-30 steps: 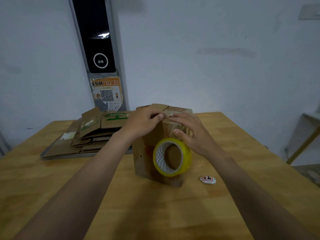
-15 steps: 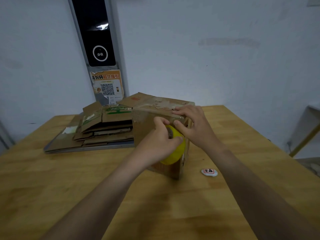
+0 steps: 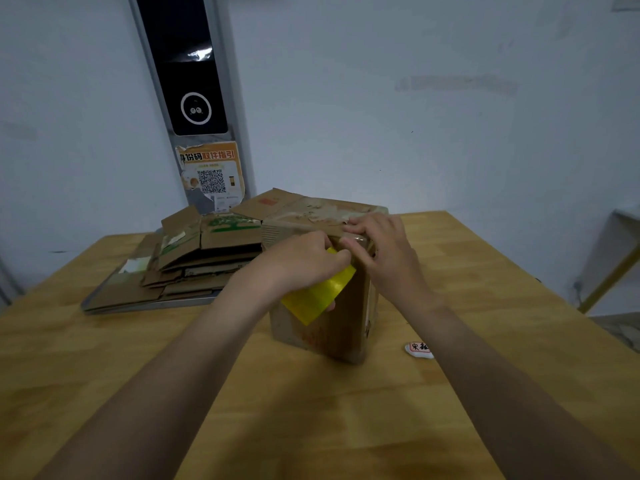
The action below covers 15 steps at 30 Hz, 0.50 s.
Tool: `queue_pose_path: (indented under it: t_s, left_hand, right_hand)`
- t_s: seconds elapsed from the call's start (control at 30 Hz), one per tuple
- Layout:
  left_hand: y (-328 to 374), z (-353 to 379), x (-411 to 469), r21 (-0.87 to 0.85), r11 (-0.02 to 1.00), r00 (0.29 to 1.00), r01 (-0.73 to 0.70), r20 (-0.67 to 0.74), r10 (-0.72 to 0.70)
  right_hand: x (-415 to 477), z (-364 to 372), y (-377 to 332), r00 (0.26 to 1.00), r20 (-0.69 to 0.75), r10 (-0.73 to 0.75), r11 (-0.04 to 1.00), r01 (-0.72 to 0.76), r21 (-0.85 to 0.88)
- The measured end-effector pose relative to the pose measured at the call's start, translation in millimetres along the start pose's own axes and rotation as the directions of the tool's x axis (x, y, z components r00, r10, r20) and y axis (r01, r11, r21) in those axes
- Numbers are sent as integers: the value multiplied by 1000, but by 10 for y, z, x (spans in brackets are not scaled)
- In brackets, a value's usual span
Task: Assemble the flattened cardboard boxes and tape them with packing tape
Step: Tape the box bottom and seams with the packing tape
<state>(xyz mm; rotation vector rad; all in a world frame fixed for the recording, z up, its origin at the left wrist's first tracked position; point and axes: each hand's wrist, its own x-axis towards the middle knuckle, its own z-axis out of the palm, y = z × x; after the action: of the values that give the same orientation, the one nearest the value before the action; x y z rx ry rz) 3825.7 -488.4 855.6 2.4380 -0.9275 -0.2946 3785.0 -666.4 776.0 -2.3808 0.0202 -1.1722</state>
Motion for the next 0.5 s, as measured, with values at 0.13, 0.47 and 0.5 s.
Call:
queue_pose_path:
  t_s: [0.13, 0.47, 0.5]
  left_hand:
    - [4, -50, 96, 186, 982, 997, 17, 74, -31]
    - [-196, -14, 71, -265, 950, 967, 167, 233, -105]
    - [-194, -8, 73, -272, 949, 972, 156, 215, -98]
  right_hand:
    - [-10, -3, 7, 999, -25, -33, 997, 31, -74]
    - [-82, 36, 63, 987, -56, -153, 978, 143, -154]
    - [-85, 37, 68, 985, -50, -163, 973, 152, -175]
